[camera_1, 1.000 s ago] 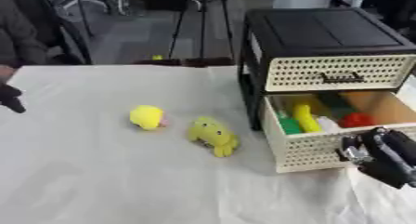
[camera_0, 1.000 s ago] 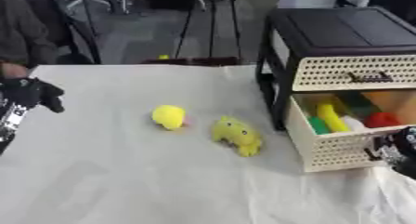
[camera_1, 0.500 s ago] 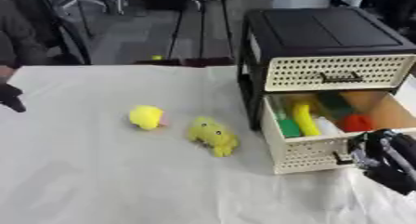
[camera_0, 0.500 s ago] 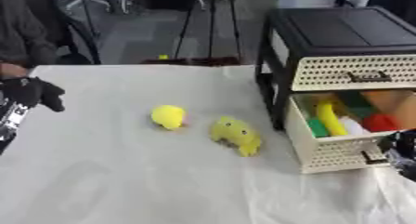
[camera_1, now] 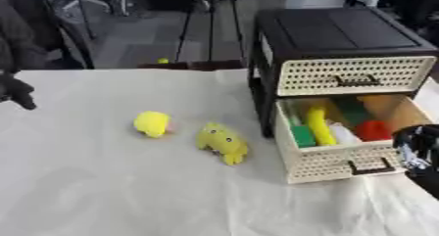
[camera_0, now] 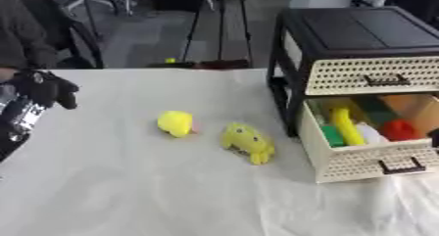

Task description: Pick up objects from table and place into drawer.

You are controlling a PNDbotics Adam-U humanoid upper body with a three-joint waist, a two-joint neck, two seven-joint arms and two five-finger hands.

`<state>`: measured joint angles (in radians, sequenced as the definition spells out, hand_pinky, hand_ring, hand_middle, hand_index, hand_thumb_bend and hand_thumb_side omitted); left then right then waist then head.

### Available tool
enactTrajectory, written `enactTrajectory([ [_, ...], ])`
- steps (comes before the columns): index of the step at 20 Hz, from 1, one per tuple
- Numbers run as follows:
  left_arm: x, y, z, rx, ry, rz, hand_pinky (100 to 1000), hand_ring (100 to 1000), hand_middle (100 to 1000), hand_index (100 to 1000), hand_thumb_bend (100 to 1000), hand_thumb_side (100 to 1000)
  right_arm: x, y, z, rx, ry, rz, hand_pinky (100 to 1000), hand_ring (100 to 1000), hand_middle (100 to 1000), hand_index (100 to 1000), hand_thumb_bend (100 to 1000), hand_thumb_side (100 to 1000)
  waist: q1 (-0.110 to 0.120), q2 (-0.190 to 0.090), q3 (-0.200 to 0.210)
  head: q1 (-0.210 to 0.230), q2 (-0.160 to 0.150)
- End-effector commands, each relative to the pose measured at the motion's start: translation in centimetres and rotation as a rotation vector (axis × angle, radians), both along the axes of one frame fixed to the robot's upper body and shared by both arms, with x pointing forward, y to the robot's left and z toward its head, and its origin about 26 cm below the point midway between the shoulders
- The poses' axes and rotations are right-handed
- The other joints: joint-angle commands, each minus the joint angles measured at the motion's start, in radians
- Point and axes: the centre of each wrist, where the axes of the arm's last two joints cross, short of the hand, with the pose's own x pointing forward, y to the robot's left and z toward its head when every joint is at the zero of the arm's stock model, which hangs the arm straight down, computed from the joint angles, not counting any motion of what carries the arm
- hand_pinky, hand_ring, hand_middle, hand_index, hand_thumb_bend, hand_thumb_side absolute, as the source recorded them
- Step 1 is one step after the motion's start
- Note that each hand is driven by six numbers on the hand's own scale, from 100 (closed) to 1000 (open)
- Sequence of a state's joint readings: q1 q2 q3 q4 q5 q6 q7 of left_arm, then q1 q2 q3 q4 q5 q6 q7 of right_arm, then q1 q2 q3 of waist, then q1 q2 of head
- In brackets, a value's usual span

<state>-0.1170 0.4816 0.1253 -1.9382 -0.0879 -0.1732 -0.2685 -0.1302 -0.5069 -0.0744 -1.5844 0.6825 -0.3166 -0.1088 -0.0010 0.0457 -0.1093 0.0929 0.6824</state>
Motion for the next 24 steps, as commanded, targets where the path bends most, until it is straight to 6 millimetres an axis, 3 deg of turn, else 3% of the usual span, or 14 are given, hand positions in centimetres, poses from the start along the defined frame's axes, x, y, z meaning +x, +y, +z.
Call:
enactTrajectory([
  [1, 1.1, 0.3, 2.1, 0.135, -0.033, -0.014, 540, 517, 489, 664, 280, 843, 0.0, -0.4, 1.9, -0.002, -0.063, -0.004, 192, 341, 384, 660, 100, 1000, 0.001, -0.01, -0.008, 0.011, -0.002],
  [6, 4.4, 1.0, 4.4, 0.388, -0.045, 0.009, 557, 553, 527, 712, 303, 726, 0.2, 0.0, 2.1, 0.01, -0.072, 0.014, 197, 346, 388, 661, 100, 1000, -0.003, -0.01, -0.036, 0.028, 0.004],
  [7, 5.1, 1.2, 4.7, 0.437, -0.048, 0.013, 564, 566, 539, 721, 338, 675, 0.3, 0.0, 2.1, 0.012, -0.072, 0.017, 198, 346, 389, 661, 100, 1000, -0.004, -0.009, -0.041, 0.03, 0.005],
  [13, 9.5, 2.7, 6.5, 0.759, -0.002, 0.029, 589, 615, 593, 761, 351, 456, 0.6, 0.5, 2.5, 0.016, -0.078, 0.044, 200, 348, 390, 660, 100, 1000, -0.005, -0.007, -0.077, 0.05, 0.007],
  [18, 12.8, 3.4, 5.5, 0.875, 0.098, 0.064, 549, 622, 606, 761, 385, 444, 1.0, 1.1, 2.7, 0.015, -0.077, 0.076, 197, 345, 389, 660, 100, 1000, -0.004, -0.001, -0.112, 0.065, 0.003],
  [24, 15.8, 2.8, 2.4, 0.921, 0.199, 0.064, 553, 619, 611, 764, 405, 465, 1.5, 2.1, 3.1, 0.022, -0.08, 0.118, 195, 339, 383, 657, 100, 1000, -0.003, 0.011, -0.156, 0.087, -0.004],
])
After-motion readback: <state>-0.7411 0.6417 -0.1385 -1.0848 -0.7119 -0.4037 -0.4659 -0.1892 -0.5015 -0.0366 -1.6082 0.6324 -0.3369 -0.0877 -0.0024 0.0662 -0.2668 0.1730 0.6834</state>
